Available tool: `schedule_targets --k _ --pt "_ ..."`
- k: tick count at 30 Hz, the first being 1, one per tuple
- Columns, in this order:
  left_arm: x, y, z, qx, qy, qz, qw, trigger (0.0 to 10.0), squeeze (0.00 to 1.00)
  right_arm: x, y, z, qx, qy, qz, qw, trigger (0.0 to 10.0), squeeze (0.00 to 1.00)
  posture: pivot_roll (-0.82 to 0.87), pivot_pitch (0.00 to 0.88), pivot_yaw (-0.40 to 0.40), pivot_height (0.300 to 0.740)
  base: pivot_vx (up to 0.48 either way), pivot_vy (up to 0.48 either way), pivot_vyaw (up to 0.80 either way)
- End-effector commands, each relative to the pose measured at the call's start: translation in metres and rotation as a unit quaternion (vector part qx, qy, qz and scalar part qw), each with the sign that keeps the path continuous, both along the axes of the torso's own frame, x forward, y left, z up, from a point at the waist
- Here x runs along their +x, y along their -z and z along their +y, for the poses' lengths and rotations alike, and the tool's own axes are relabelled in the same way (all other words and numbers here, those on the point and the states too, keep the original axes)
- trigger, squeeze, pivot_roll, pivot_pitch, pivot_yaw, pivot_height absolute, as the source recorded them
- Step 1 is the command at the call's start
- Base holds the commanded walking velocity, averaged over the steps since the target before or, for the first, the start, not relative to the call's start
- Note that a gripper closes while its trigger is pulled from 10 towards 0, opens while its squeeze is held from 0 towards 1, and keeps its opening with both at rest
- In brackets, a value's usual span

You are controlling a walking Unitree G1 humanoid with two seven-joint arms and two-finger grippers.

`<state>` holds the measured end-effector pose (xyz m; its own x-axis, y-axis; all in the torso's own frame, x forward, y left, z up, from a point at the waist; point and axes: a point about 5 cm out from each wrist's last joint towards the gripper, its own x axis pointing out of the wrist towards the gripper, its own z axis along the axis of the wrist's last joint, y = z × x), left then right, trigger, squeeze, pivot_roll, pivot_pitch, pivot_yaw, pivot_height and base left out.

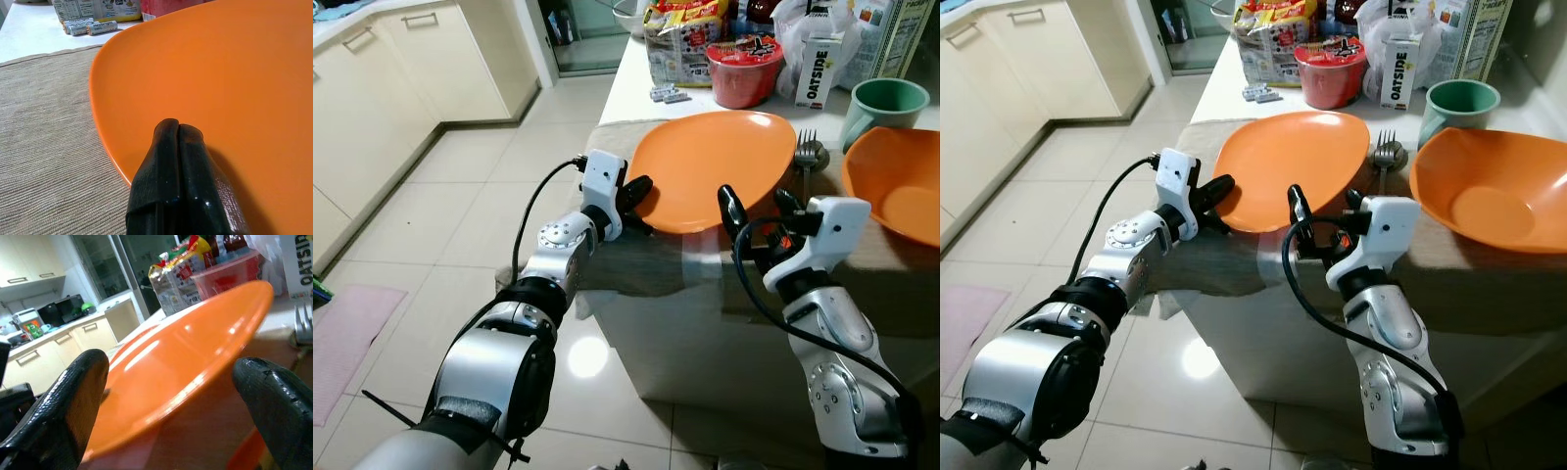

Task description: Setting the table

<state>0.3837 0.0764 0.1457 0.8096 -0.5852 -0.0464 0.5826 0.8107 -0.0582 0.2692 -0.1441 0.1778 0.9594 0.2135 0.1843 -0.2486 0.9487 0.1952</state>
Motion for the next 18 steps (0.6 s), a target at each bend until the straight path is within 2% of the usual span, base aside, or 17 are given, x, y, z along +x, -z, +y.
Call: schedule_targets --k 1,9,18 --pt "-0.01 0.031 0.008 0.013 -0.009 0.066 0.998 10.0 0.0 0.003 0.0 0.008 0.005 -0.016 -0.001 1.0 10.0 0.0 -0.3 0.062 0.183 0.74 0.0 0.0 0.0" --pt "-0.009 0.027 0.007 0.005 -0.007 0.06 0.998 10.0 0.0 0.023 0.007 0.014 0.001 -0.021 0.008 1.0 10.0 0.0 -0.29 0.063 0.179 0.74 0.0 0.0 0.0" --pt "-0.008 0.026 0.008 0.001 -0.007 0.058 0.998 10.0 0.0 0.035 0.016 0.024 0.015 -0.025 0.025 0.999 10.0 0.0 -0.28 0.063 0.18 0.74 0.0 0.0 0.0"
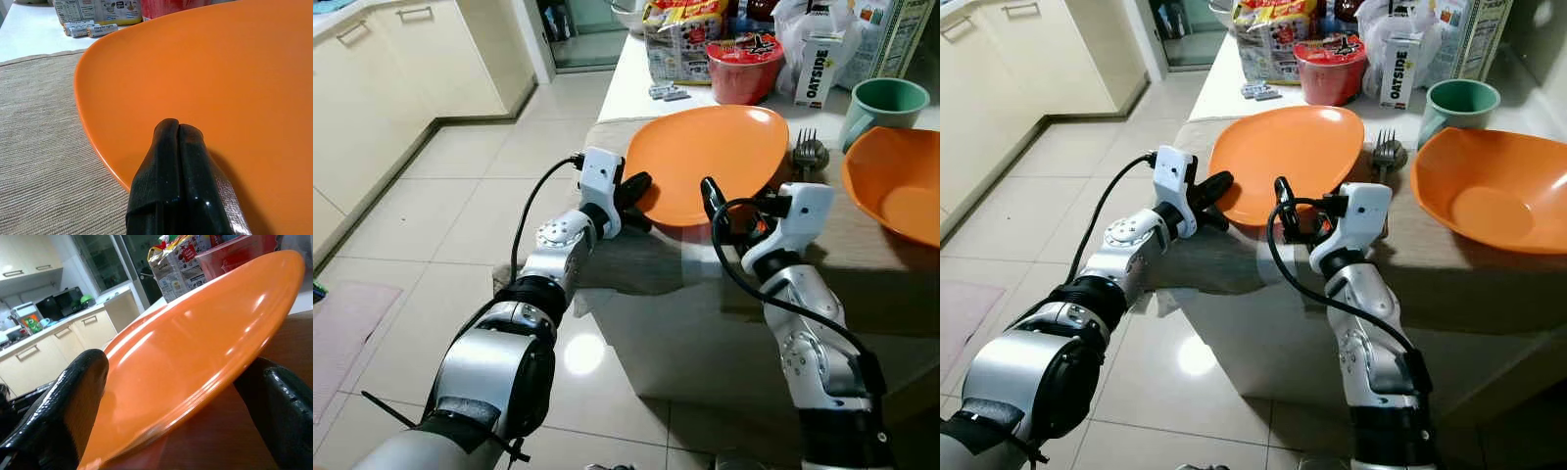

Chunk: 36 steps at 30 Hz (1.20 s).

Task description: Setting the table

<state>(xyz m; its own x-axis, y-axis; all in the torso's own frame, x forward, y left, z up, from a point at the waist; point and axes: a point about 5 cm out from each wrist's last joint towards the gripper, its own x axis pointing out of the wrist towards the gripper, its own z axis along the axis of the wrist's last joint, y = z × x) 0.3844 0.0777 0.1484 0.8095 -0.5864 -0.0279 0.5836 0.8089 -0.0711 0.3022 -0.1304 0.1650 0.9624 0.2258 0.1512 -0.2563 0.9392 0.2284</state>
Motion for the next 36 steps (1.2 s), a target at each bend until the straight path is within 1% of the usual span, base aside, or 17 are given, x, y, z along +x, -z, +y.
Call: schedule_targets --k 1,4,7,8,28,36 --pt "-0.009 0.028 0.006 0.011 -0.006 0.061 0.998 10.0 0.0 0.003 0.005 0.013 0.004 -0.019 0.007 1.0 10.0 0.0 -0.28 0.063 0.18 0.74 0.0 0.0 0.0" --pt "-0.008 0.027 0.006 0.01 -0.005 0.06 0.998 10.0 0.0 0.006 0.006 0.018 0.009 -0.021 0.007 1.0 10.0 0.0 -0.28 0.063 0.18 0.74 0.0 0.0 0.0" --pt "-0.008 0.027 0.006 0.01 -0.005 0.059 0.998 10.0 0.0 0.007 0.006 0.018 0.011 -0.02 0.006 1.0 9.9 0.0 -0.28 0.061 0.181 0.74 0.0 0.0 0.0" --pt "-0.008 0.027 0.007 0.01 -0.005 0.059 0.998 10.0 0.0 0.009 0.007 0.018 0.011 -0.015 0.005 1.0 0.0 0.0 -0.28 0.061 0.181 0.74 0.0 0.0 0.0" --pt "-0.007 0.023 0.006 0.009 -0.003 0.053 0.999 10.0 0.0 0.011 0.01 0.017 0.006 -0.003 0.001 1.0 0.0 0.0 -0.28 0.053 0.185 0.74 0.0 0.0 0.0" --pt "-0.005 0.017 0.005 0.007 0.001 0.039 0.999 10.0 0.0 0.01 0.012 0.015 0.002 0.005 0.001 1.0 0.0 0.0 -0.28 0.034 0.179 0.74 0.0 0.0 0.0"
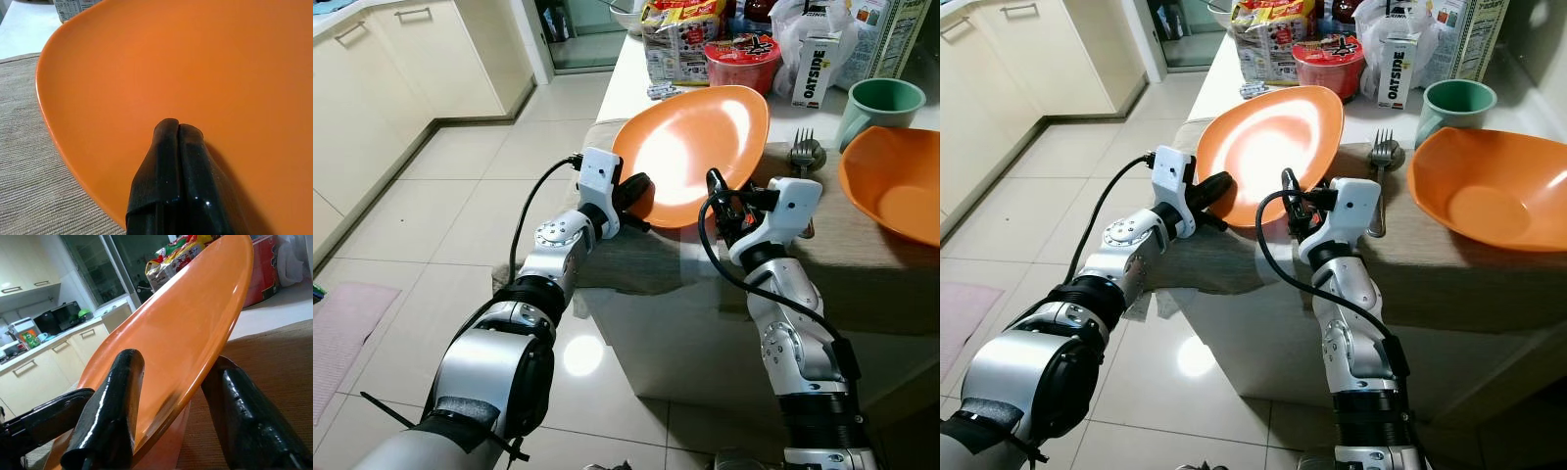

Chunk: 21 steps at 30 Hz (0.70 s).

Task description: Setting the table

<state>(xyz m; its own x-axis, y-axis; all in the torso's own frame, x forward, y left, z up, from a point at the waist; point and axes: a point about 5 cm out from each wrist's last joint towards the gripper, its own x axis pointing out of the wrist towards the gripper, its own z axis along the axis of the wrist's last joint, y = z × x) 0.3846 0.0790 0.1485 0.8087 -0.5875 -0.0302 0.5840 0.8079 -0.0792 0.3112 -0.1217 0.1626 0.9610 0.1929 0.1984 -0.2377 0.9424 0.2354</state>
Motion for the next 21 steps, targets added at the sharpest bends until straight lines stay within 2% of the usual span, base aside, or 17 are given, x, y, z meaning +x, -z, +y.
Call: schedule_targets --k 1,7,21 --pt "-0.005 0.016 0.002 0.008 0.002 0.032 0.999 10.0 0.0 0.001 0.01 0.005 -0.009 -0.008 0.024 1.0 0.0 0.0 -0.28 0.034 0.178 0.74 0.0 0.0 0.0" --pt "-0.004 0.011 0.0 0.005 0.007 0.022 1.0 10.0 0.0 0.001 0.012 0.004 -0.012 -0.004 0.026 1.0 0.0 0.0 -0.28 0.028 0.177 0.74 0.0 0.0 0.0" --pt "0.002 -0.014 -0.004 -0.01 0.009 -0.028 1.0 10.0 0.0 0.0 0.016 0.003 -0.007 0.006 0.036 0.999 0.0 0.0 -0.27 0.032 0.178 0.74 0.0 0.0 0.0"
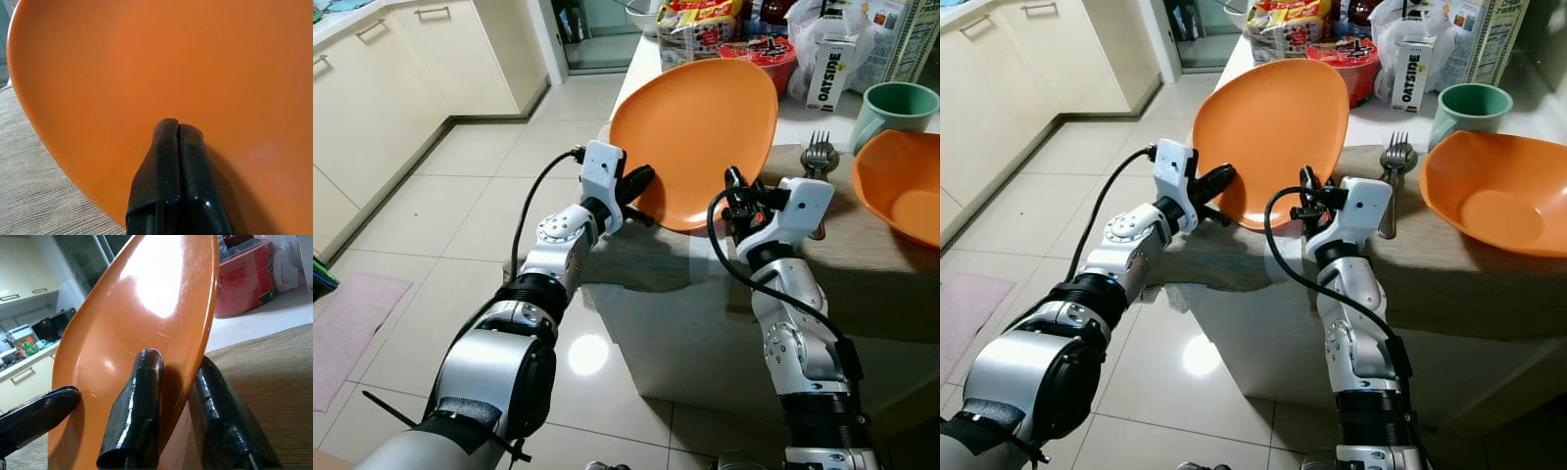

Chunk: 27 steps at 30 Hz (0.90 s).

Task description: Setting the table

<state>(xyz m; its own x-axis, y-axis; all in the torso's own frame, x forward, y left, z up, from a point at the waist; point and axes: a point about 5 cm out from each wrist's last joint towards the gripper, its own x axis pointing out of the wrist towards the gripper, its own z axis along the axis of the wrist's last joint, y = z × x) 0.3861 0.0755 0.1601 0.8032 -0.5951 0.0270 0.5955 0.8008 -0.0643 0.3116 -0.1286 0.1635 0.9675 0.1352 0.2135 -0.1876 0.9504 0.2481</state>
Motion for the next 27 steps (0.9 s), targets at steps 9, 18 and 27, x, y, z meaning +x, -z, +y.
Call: schedule_targets --k 9,18,27 --pt "0.0 -0.004 -0.001 0.009 -0.002 -0.007 1.0 10.0 0.0 0.0 0.019 0.011 -0.013 -0.02 0.045 0.999 0.0 0.0 -0.27 0.034 0.179 0.74 0.0 0.0 0.0" --pt "-0.001 -0.008 -0.001 0.014 -0.004 -0.023 1.0 10.0 0.0 -0.001 0.021 0.01 -0.018 -0.019 0.048 0.999 0.0 0.0 -0.26 0.04 0.176 0.74 0.0 0.0 0.0" --pt "-0.009 -0.014 0.001 0.022 -0.015 -0.063 0.998 10.0 0.0 -0.01 0.013 0.015 -0.037 -0.037 0.029 0.998 0.0 0.0 -0.26 0.036 0.179 0.74 0.0 0.0 0.0"
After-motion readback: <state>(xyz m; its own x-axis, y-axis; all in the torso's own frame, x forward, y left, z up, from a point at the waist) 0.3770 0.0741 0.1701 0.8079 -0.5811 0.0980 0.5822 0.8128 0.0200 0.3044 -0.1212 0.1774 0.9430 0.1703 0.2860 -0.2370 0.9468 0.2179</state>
